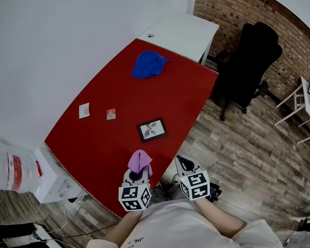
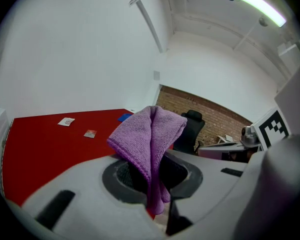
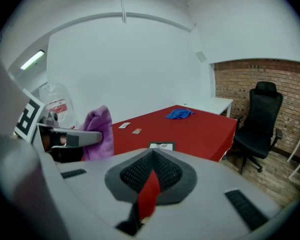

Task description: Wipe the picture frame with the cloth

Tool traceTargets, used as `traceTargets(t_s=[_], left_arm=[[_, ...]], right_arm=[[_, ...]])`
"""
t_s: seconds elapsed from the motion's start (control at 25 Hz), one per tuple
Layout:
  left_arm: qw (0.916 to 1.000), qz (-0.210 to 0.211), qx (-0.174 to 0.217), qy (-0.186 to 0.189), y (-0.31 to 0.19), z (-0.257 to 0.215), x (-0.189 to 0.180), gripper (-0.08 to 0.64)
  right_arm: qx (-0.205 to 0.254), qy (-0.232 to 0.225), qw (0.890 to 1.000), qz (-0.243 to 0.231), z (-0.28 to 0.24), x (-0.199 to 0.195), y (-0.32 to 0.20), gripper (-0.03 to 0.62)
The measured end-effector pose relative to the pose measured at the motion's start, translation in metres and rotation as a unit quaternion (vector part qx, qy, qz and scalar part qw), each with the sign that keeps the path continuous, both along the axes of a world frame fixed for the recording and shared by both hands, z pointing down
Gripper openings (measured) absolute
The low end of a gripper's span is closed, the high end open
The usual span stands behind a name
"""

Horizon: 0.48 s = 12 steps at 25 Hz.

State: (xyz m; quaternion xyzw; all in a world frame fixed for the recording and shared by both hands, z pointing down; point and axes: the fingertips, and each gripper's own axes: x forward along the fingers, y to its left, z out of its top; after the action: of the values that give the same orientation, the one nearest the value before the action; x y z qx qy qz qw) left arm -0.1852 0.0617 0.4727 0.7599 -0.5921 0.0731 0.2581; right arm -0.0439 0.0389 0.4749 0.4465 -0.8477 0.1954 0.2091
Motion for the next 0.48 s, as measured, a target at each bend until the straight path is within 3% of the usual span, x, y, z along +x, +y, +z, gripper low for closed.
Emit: traceTargets(t_s=[0.48], left_arm=[[0.9993,-0.037,-0.001,-0.008,-0.031,-0.003,0.000,0.064]], right_arm=[[-0.002,-0.006,0.999,-0.041,0.002,-0.005,-0.046,0.005]])
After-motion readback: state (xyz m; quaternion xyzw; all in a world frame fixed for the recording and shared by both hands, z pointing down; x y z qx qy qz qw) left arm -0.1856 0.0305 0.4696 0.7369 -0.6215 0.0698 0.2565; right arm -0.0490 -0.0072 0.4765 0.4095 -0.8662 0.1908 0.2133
